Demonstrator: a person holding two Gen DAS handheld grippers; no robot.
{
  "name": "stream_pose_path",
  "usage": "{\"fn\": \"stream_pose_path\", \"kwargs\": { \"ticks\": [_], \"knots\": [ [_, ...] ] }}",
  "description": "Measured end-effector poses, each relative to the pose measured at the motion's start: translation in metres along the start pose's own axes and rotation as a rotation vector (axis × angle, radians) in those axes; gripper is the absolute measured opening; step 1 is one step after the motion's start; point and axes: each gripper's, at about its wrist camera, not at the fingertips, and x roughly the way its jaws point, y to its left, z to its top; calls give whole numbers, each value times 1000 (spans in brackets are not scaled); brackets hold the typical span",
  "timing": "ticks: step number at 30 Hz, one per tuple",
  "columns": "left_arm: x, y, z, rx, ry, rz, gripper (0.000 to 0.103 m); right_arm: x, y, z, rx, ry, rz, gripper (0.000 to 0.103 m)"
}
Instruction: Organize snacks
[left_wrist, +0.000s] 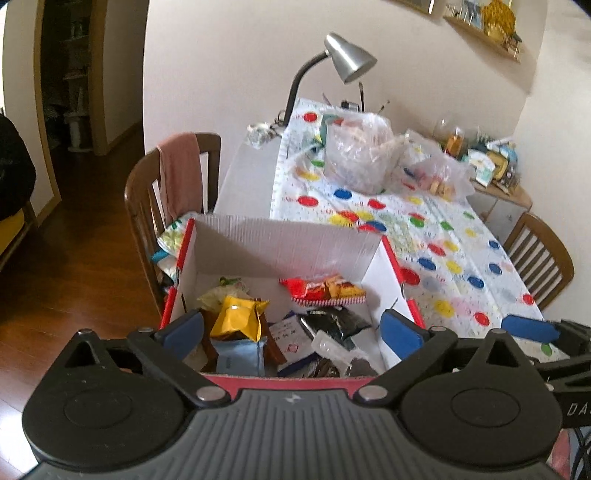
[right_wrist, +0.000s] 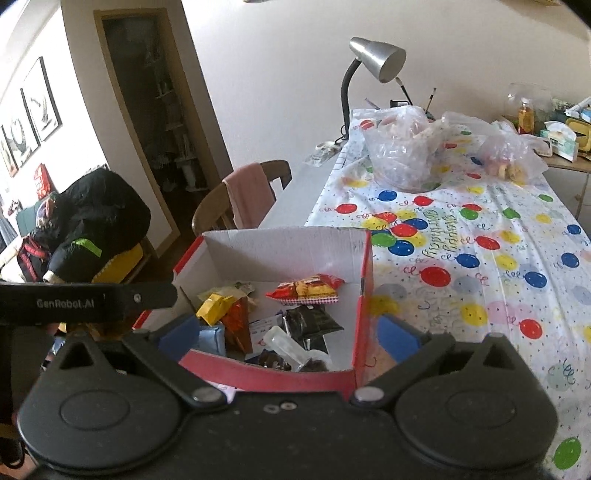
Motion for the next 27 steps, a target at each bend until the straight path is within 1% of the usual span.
{"fn": "stream_pose_path", "kwargs": {
  "ticks": [3,7,11,16,20,23,27],
  "knots": [
    [-4,-5,-1,18,-20,20,103,-4,1,1,-2,-20,-11,103],
    [-7,-6,-2,9,-9,30,103,-8,1,1,5,-32,-42,103],
    [-7,-7,-4,-5,8,48,103,-11,-2,0,33,-38,-39,103],
    [-10,-7,-4,-33,10,42,103,-11,-7,0,64,-33,-53,103],
    [-7,-2,-3,-78,38,18,103,-12,-3,-1,44,-45,-55,103],
    [-5,-3,-3,-74,47,32,103,-12,0,0,31,-46,-60,103],
    [-7,-9,-2,-48,36,48,103,-11,4,0,12,-46,-66,103]
  ]
}}
